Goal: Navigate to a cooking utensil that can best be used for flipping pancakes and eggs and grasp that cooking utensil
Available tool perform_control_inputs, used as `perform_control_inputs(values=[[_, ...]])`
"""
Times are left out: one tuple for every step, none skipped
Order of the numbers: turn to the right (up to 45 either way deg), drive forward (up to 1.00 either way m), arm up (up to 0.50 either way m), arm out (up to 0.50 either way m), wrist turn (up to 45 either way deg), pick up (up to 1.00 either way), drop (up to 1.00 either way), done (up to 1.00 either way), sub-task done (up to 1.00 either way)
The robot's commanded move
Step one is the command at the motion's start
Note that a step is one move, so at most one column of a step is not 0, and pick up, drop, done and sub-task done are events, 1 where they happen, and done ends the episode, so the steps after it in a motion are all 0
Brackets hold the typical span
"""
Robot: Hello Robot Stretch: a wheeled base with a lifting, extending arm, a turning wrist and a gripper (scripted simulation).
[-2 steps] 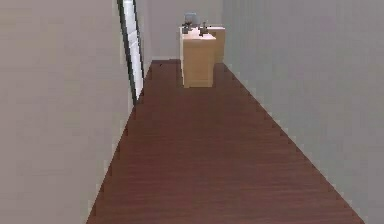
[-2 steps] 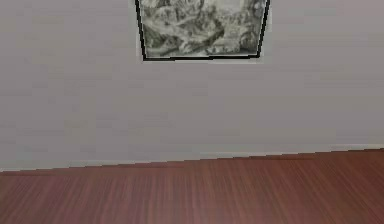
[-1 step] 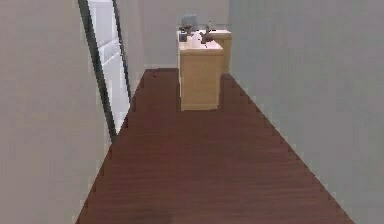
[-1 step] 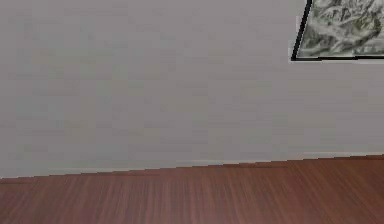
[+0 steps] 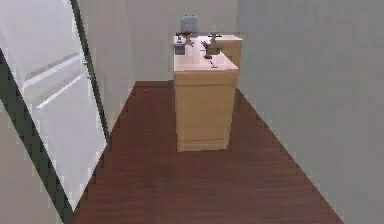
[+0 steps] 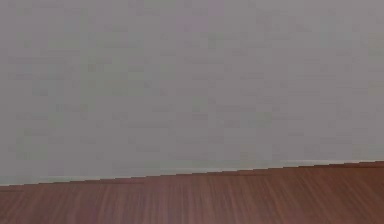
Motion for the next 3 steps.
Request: perform_control_inputs(values=[[0.0,1.0,0.0,0.0,0.0,0.0,0.0,0.0,0.0],[-45.0,0.0,0.0,0.0,0.0,0.0,0.0,0.0,0.0],[-33.0,0.0,0.0,0.0,0.0,0.0,0.0,0.0,0.0]])
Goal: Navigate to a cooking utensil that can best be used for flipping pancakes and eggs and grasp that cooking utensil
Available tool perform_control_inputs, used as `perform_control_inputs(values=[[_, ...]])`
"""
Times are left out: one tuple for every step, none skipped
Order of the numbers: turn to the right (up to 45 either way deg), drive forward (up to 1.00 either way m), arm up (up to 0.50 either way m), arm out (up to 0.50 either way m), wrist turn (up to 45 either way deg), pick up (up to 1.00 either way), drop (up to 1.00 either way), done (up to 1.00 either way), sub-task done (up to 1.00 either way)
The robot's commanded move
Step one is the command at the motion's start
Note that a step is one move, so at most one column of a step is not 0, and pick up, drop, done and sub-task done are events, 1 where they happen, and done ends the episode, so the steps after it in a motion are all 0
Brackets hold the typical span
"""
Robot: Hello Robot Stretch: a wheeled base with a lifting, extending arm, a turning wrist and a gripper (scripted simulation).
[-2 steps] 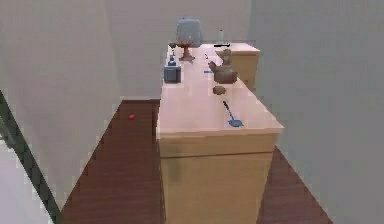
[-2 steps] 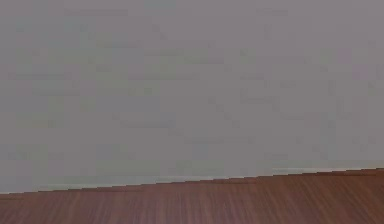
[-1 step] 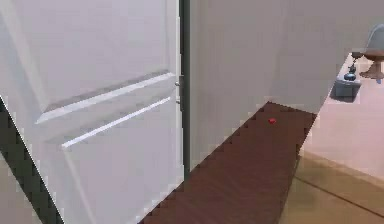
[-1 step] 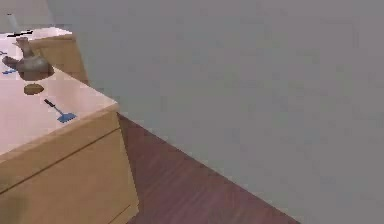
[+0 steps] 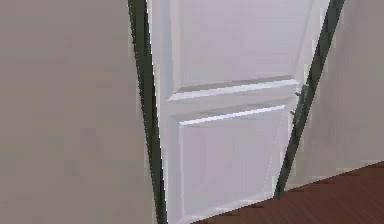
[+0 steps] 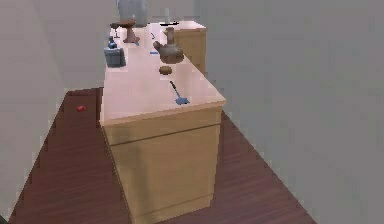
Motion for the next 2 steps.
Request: perform_control_inputs(values=[[-3.0,0.0,0.0,0.0,0.0,0.0,0.0,0.0,0.0],[45.0,0.0,0.0,0.0,0.0,0.0,0.0,0.0,0.0]])
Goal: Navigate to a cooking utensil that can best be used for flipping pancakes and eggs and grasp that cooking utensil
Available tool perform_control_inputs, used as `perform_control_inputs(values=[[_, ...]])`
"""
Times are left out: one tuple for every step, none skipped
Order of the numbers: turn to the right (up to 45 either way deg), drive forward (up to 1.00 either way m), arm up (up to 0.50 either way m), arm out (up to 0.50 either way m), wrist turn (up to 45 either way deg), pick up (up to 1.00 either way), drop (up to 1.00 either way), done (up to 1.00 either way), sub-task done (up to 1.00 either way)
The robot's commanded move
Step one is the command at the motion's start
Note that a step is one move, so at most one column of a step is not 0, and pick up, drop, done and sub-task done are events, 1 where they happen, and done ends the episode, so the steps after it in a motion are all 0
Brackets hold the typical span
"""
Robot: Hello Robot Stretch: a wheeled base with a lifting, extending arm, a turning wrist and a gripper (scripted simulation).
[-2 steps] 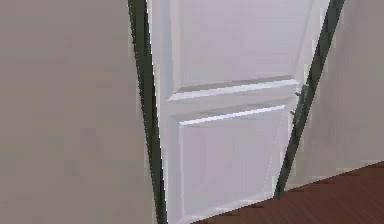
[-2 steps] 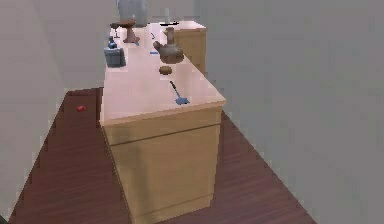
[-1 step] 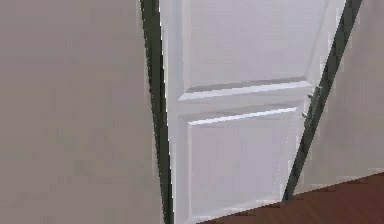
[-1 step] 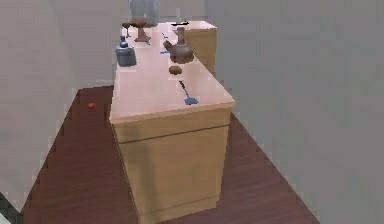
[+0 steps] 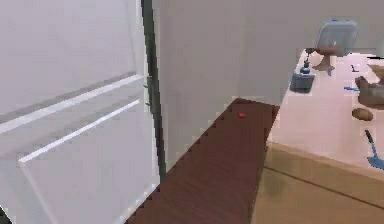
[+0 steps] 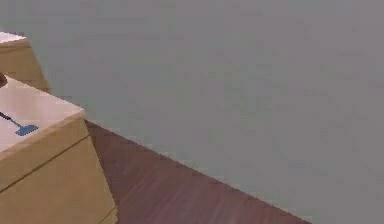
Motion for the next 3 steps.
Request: perform_control_inputs(values=[[45.0,0.0,0.0,0.0,0.0,0.0,0.0,0.0,0.0],[24.0,0.0,0.0,0.0,0.0,0.0,0.0,0.0,0.0],[0.0,0.3,0.0,0.0,0.0,0.0,0.0,0.0,0.0]])
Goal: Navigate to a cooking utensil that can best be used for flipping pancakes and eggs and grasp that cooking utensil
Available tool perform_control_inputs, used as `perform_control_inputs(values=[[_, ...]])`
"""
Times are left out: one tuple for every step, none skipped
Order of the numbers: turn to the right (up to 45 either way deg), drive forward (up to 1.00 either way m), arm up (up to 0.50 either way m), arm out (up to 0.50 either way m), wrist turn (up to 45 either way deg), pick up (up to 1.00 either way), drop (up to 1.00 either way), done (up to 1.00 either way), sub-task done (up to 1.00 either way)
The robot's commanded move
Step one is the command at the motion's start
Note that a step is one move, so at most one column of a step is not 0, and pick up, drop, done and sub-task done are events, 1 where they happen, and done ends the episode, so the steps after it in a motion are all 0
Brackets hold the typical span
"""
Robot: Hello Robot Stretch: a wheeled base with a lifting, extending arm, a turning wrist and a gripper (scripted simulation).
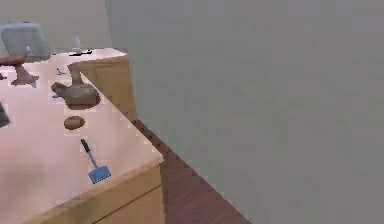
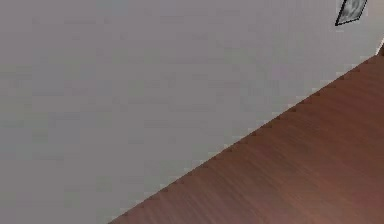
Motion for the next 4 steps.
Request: perform_control_inputs(values=[[-45.0,0.0,0.0,0.0,0.0,0.0,0.0,0.0,0.0],[-45.0,0.0,0.0,0.0,0.0,0.0,0.0,0.0,0.0],[-27.0,0.0,0.0,0.0,0.0,0.0,0.0,0.0,0.0],[0.0,0.0,0.5,0.0,0.0,0.0,0.0,0.0,0.0]])
